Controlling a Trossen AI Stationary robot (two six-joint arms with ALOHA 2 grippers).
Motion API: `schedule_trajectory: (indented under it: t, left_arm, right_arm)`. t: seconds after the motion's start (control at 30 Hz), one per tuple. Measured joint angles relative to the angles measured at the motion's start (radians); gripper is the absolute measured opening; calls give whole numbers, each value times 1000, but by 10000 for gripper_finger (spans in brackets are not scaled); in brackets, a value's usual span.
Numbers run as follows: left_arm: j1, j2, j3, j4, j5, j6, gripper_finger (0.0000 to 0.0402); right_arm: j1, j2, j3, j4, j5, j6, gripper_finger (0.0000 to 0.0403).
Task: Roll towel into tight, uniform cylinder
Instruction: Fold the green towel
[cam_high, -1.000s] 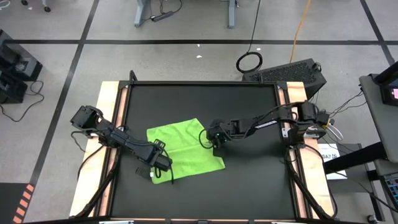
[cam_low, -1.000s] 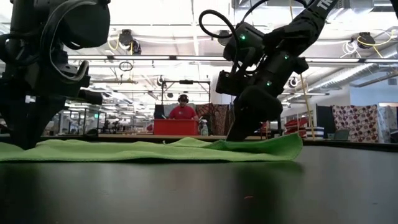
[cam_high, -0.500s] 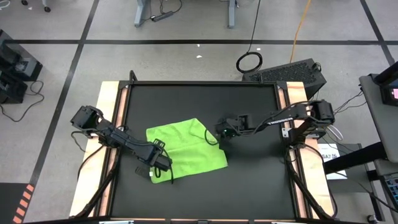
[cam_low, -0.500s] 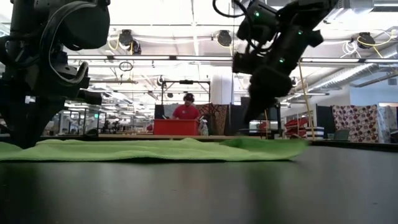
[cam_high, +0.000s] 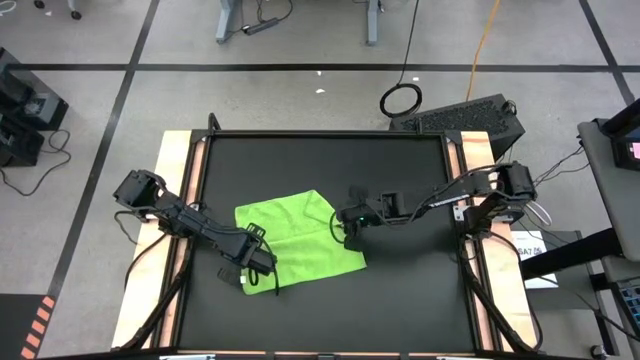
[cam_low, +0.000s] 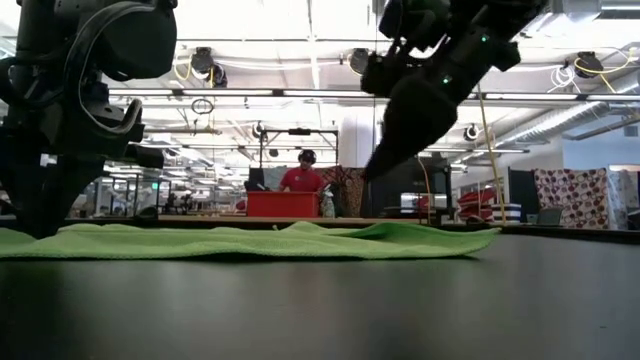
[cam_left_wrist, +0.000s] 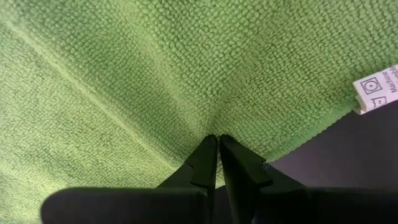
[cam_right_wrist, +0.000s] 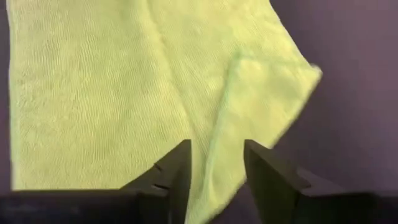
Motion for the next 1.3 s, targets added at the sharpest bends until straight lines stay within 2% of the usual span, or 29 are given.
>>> schedule_trajectory:
  t: [0.17,0.4,0.63,0.77,0.87,1.0,1.2,1.3]
  left_arm:
    - [0,0,0,0,0,-1,33]
    - [0,0,0,0,-4,-1,33]
    - [0,0,0,1,-6,-4,33]
    - [0,0,0,1,-8,-4,33]
    - [0,0,0,1,-8,-5,33]
    - [-1,0,0,1,-9,-25,33]
    - [-13,0,0,-4,-14,-25,33]
    - [-20,0,0,-9,-20,-26,33]
  right_arm:
    - [-12,82,0,85,1,-10,166]
    - [-53,180,1,246,7,-11,153]
    - [-85,266,70,239,-95,-14,142]
    - [-85,328,121,189,-92,-31,141]
    - [-85,344,153,141,-27,-33,139]
    - [-94,336,152,124,27,-35,109]
    - [-116,300,149,55,25,-37,19]
    - [-128,280,149,12,27,-16,8]
